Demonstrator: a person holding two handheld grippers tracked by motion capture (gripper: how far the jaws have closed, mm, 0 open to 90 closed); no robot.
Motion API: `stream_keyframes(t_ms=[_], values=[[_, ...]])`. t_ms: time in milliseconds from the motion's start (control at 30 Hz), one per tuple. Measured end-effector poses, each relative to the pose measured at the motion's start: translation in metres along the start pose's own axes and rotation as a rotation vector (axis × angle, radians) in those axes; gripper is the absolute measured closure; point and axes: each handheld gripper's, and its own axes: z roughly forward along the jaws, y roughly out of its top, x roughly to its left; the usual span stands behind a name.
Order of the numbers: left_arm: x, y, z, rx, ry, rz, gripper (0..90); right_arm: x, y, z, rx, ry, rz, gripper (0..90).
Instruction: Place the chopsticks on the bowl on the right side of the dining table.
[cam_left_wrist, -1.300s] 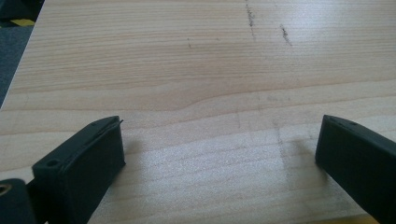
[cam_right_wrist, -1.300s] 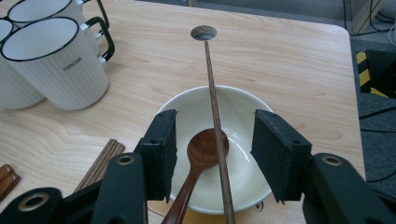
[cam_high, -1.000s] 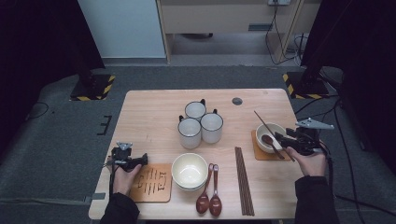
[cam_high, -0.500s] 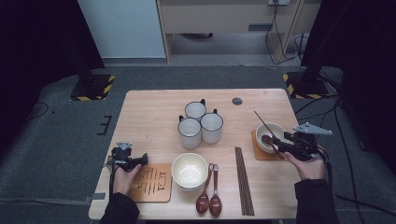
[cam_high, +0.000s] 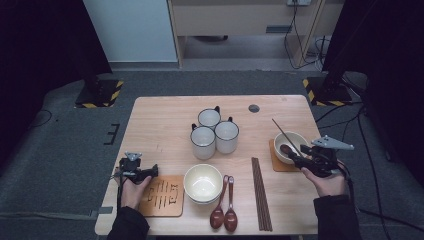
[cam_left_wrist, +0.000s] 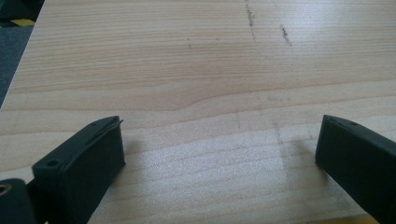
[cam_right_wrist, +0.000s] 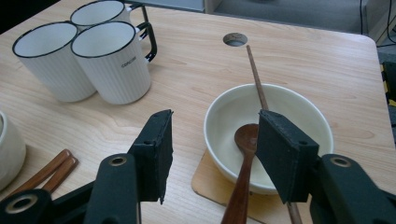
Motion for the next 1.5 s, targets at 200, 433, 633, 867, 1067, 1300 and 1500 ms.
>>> stream_keyframes(t_ms=[200,433,633,867,1067,1300,1500], values=[[0.000,0.000,0.000,0.000,0.000,0.000,0.4,0.007,-0.003,-0.001,0.002,0.005,-0.009,46.1],[0.000,0.000,0.000,0.000,0.000,0.000,0.4,0.015,-0.006,-0.002,0.006,0.008,-0.023,46.6],[0.000,0.000,0.000,0.000,0.000,0.000,0.4,0.026,-0.007,0.001,0.001,0.044,0.003,46.9],[0.000,0.000,0.000,0.000,0.000,0.000,0.4,0.034,-0.014,0.005,-0.003,0.016,-0.010,47.2],[0.000,0.000,0.000,0.000,0.000,0.000,0.4,0.040,-0.021,0.005,-0.008,0.008,-0.022,47.6],[0.000,0.000,0.000,0.000,0.000,0.000,0.4,0.047,-0.031,0.011,0.008,0.021,-0.021,47.9],[0.000,0.000,0.000,0.000,0.000,0.000,0.4,0.052,-0.039,0.013,0.023,0.022,-0.031,48.3]])
